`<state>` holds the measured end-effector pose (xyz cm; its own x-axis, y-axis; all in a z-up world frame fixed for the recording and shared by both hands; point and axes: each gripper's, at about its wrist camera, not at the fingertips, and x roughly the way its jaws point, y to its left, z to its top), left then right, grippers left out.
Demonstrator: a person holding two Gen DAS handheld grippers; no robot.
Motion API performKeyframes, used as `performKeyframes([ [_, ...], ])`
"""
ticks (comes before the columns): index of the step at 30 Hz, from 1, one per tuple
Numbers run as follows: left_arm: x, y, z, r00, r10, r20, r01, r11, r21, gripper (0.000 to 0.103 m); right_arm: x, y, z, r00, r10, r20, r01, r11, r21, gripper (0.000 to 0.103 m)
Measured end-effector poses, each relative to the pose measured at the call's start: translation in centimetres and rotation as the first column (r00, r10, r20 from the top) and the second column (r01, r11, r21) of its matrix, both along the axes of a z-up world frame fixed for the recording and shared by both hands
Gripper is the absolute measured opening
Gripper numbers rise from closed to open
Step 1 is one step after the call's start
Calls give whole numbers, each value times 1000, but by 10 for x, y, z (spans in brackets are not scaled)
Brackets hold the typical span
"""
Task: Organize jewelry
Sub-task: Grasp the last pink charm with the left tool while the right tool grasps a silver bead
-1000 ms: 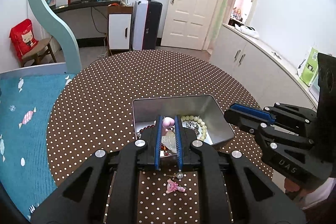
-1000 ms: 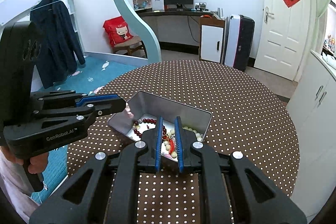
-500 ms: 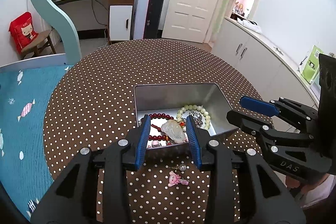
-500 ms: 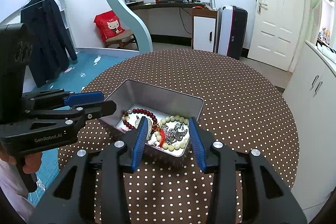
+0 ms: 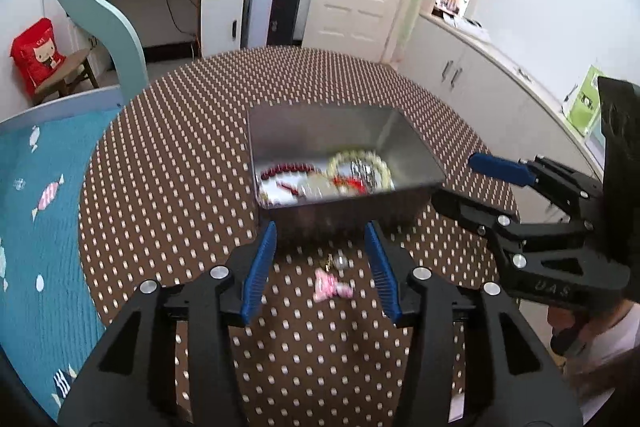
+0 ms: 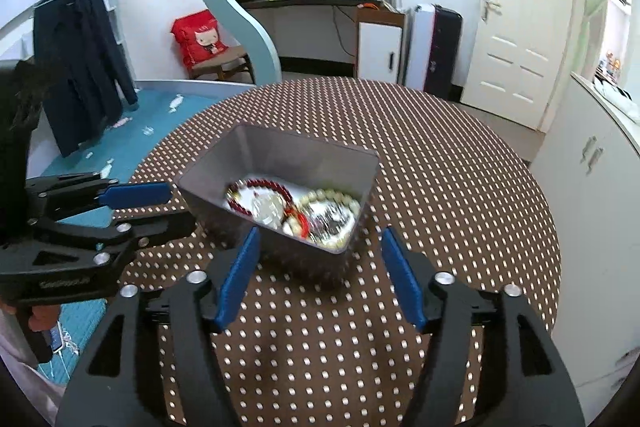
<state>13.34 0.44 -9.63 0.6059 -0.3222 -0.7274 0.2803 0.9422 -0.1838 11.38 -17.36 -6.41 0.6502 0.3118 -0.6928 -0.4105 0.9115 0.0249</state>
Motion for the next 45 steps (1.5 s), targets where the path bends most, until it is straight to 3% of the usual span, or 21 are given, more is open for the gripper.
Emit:
performKeyframes([
  [10,-16,-16,-35,995,-26,-95,28,999,27,46,-13,-19,-25,995,-59,-83,60,998,11,69],
  [17,-16,-22,-47,983,-12,-185,9,1000,-16,29,-20,-27,-32,993,-62,-102,65,997,32,69],
  [20,-9,-28,-52,974,23,-224,-27,1000,-14,28,-22,-31,-35,993,-60,-102,65,997,42,69],
  [28,0,-39,-53,972,112,-209,-97,992,81,25,-23,-38,-38,992,-50,-113,57,996,64,69],
  [32,3,-46,-51,974,137,-178,-112,984,140,13,-25,-36,-41,993,-34,-114,41,997,62,69],
  [33,3,-45,-51,974,139,-178,-114,983,142,9,-25,-35,-41,993,-29,-114,36,997,65,69],
  [41,4,-25,-48,970,151,-188,-135,986,93,9,-26,-7,-35,993,51,-103,-42,996,84,69],
  [45,-4,-9,-48,972,152,-180,-138,987,85,9,-24,13,-33,990,92,-105,-82,993,89,59],
])
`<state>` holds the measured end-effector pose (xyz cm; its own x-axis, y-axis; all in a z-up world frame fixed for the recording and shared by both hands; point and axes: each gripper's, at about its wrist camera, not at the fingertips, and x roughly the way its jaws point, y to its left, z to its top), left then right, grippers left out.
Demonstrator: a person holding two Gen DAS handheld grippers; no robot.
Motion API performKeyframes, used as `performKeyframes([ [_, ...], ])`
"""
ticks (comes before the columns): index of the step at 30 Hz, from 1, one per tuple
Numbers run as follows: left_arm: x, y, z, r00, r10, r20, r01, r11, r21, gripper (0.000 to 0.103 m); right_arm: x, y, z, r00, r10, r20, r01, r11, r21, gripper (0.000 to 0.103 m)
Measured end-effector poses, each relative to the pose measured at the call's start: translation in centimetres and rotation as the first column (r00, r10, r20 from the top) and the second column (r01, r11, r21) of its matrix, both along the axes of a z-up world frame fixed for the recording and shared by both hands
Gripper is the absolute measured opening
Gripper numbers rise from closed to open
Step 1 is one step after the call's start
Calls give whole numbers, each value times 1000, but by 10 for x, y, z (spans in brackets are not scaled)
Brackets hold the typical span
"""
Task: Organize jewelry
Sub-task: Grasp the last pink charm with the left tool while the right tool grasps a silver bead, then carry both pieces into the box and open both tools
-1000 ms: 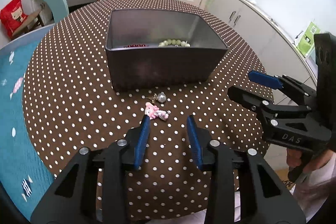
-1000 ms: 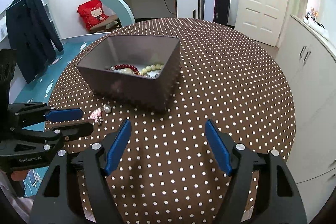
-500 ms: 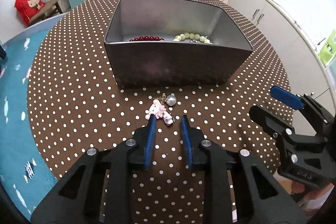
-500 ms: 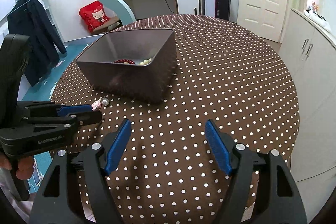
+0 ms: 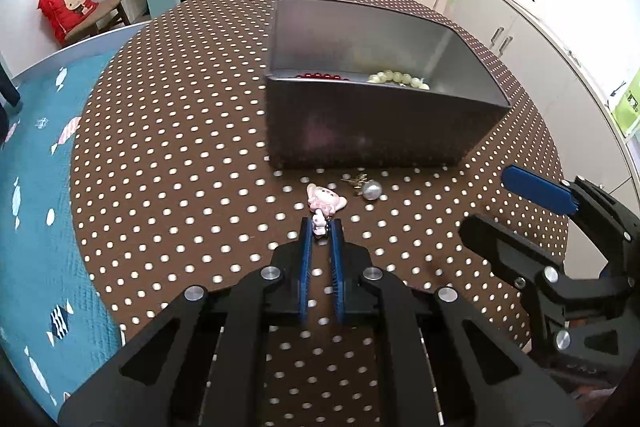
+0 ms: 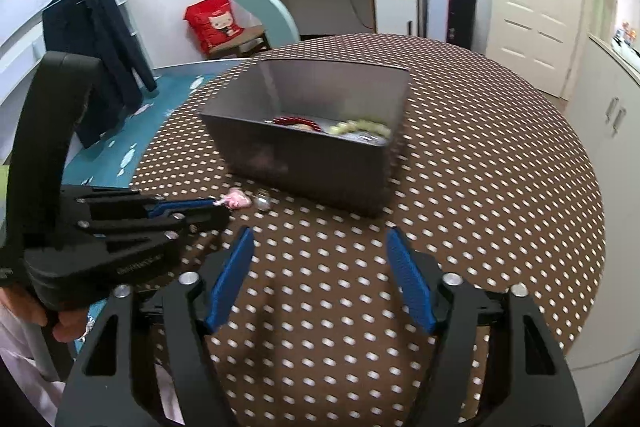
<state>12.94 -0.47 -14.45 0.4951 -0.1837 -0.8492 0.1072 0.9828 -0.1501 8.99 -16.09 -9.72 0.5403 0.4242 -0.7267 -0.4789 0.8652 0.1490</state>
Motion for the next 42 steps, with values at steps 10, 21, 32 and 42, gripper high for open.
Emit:
performKeyframes([
  [10,-3,36,4,1000,2,27,0,998,-59,9,18,47,-13,997,50,-52,-53,997,-54,36],
  [21,-5,50,-1,999,-7,39,11,993,-118,9,28,67,-27,998,30,-50,-39,983,-178,15],
  [32,-6,55,3,999,-9,50,16,990,-137,9,27,63,-23,999,11,-43,-18,985,-169,10],
  [42,-11,40,25,995,-6,103,18,993,-116,9,16,46,-2,1000,18,10,-16,991,-135,10],
])
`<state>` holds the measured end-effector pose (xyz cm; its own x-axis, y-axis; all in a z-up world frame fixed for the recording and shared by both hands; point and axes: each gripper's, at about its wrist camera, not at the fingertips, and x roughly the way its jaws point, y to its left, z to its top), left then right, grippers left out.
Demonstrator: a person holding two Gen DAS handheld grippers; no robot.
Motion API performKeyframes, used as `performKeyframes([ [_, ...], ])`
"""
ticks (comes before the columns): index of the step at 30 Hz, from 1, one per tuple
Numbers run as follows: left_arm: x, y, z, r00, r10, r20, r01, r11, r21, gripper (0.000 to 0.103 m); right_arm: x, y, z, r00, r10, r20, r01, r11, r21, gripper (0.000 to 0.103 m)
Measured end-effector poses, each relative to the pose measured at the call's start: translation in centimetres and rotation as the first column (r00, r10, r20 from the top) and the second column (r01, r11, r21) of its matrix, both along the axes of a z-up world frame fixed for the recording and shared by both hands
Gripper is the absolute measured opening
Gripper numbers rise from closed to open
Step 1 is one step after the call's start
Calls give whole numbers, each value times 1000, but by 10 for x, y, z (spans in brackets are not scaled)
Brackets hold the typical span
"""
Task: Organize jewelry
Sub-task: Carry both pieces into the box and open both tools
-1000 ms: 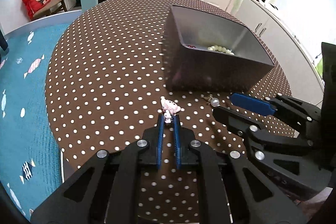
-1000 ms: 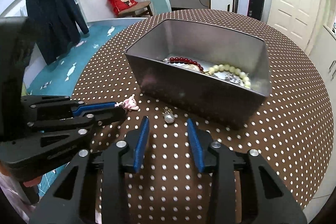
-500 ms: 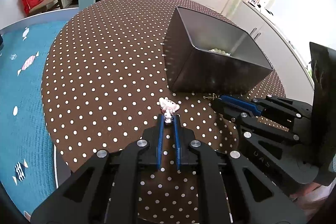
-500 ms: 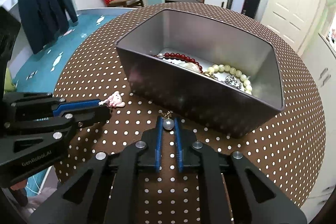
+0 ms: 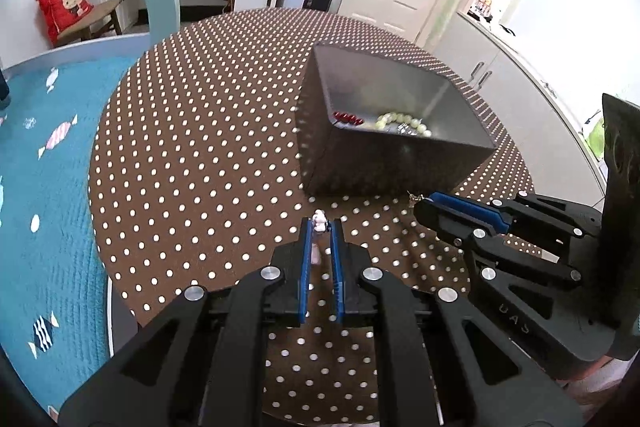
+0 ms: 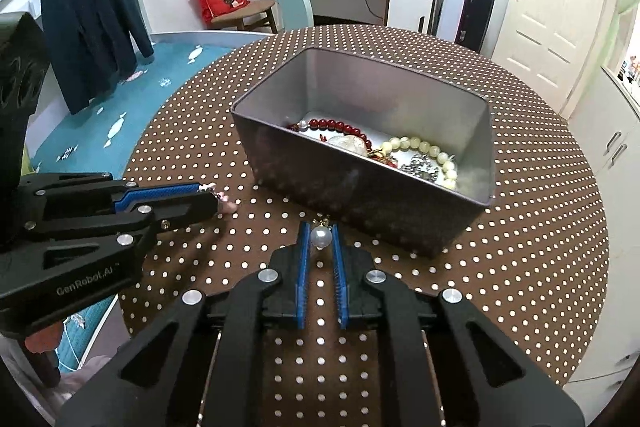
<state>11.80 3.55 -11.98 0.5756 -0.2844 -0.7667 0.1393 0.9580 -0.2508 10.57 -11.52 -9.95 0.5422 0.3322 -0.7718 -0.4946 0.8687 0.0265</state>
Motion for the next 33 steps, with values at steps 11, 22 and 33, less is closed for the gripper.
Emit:
performKeyframes([
  [11,-7,-28,40,995,-19,100,15,999,39,9,-12,-25,34,995,-6,103,-3,996,88,10],
  [22,24,-46,84,981,-30,194,27,999,17,9,13,-45,49,986,-45,158,24,991,131,10],
  [33,62,-55,68,992,14,123,-18,999,33,10,46,-68,44,989,-111,97,87,970,226,55],
])
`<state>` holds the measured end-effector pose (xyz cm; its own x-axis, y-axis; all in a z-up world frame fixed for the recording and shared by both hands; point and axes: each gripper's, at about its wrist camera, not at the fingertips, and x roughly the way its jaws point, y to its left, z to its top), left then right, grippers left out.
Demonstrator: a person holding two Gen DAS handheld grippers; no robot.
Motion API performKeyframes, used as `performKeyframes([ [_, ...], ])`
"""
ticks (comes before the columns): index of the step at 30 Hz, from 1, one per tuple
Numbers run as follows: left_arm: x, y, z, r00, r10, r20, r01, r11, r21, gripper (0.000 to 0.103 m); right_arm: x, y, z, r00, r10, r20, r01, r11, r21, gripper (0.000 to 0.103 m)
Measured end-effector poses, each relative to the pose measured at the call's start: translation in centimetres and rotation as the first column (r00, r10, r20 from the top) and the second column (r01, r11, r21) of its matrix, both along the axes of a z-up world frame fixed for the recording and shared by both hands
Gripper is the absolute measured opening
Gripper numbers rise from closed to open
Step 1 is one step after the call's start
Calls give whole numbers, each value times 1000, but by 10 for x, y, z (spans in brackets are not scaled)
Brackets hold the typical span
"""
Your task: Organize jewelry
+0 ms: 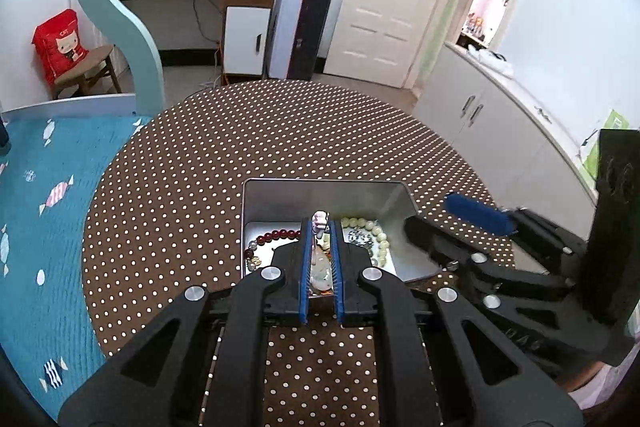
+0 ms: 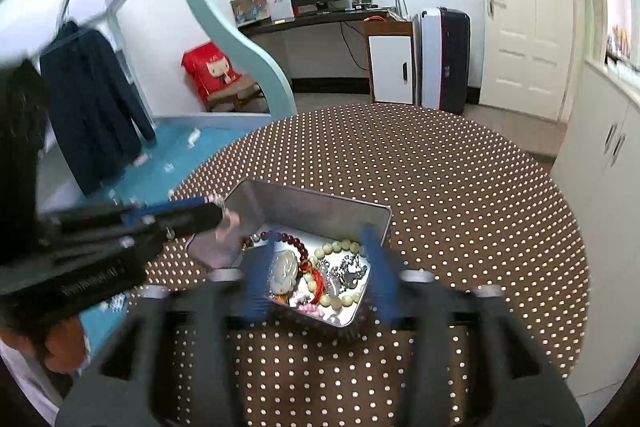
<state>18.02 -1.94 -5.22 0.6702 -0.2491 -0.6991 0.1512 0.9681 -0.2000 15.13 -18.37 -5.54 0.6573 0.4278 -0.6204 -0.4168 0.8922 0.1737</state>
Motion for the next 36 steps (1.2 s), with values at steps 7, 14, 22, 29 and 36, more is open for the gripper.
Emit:
performKeyframes([
  [7,13,-6,-17,998,15,-60,-13,999,40,14,4,-10,-6,998,-48,-37,47,999,-17,56],
  [14,7,-5,-23,998,16,-65,-13,999,48,23,-6,-10,0,999,-52,-16,51,998,-39,62],
  [22,-13,0,-23,998,27,-58,-23,997,67,37,-27,-4,11,999,-33,39,35,997,-63,63],
  [29,-43,-2,-7,999,35,10,-36,996,84,55,-50,-1,23,995,-39,90,47,995,-88,75],
  [36,-79,2,17,992,57,116,-68,994,91,74,-81,-7,36,983,-97,153,112,989,-93,86],
])
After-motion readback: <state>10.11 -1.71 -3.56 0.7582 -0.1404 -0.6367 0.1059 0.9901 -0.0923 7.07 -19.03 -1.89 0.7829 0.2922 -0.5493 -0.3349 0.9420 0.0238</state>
